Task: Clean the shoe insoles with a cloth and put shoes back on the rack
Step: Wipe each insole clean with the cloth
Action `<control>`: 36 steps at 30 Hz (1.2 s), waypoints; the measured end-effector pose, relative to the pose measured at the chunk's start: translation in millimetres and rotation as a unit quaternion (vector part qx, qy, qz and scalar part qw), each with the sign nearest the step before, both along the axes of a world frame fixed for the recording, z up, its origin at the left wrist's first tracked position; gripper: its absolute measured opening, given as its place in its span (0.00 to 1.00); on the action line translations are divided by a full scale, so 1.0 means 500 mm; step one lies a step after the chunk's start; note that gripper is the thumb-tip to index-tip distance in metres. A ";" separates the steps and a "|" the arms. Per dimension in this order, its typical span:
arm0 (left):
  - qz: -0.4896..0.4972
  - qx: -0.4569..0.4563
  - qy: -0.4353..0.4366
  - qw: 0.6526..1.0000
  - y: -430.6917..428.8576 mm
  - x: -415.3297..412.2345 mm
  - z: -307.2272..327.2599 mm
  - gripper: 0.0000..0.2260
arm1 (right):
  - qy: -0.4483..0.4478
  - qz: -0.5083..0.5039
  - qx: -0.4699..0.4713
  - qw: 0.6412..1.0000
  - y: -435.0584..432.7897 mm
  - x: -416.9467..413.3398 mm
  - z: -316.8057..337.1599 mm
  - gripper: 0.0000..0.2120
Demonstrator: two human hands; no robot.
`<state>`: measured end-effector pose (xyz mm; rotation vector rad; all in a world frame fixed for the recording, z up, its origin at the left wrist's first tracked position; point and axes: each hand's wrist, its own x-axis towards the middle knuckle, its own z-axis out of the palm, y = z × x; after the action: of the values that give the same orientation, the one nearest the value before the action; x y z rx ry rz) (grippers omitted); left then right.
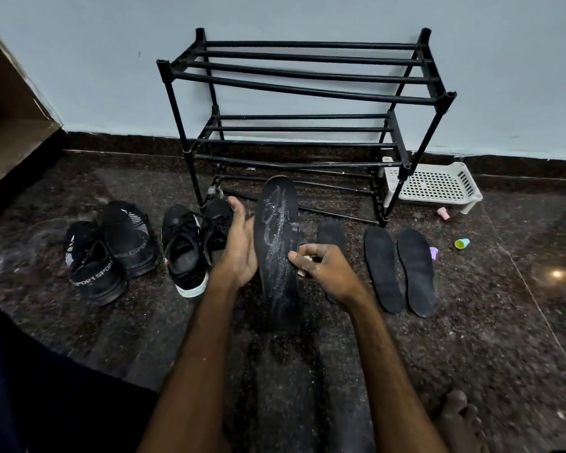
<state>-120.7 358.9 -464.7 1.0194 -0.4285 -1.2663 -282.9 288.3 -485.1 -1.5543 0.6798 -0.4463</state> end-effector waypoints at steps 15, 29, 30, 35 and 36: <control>0.014 -0.025 0.099 0.995 -0.007 -0.021 0.011 0.34 | -0.032 -0.044 0.057 0.997 -0.046 -0.063 0.005 0.15; 0.004 -0.003 0.083 0.997 -0.015 -0.038 0.014 0.34 | 0.081 -0.215 -0.202 0.952 -0.029 -0.063 0.104 0.15; 0.002 -0.007 0.088 0.996 -0.015 -0.040 0.017 0.34 | 0.081 -0.219 -0.205 0.951 -0.025 -0.064 0.118 0.17; 0.006 -0.003 0.111 0.994 -0.018 -0.045 0.031 0.37 | 0.071 -0.207 -0.151 0.964 -0.026 -0.057 0.149 0.15; 0.002 -0.005 0.118 0.993 -0.019 -0.045 0.034 0.37 | 0.072 -0.191 -0.136 0.969 -0.030 -0.054 0.155 0.15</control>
<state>-143.0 349.3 -447.5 0.8498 -0.2499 -1.3620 -309.8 273.4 -407.5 -1.7279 1.0747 -0.7450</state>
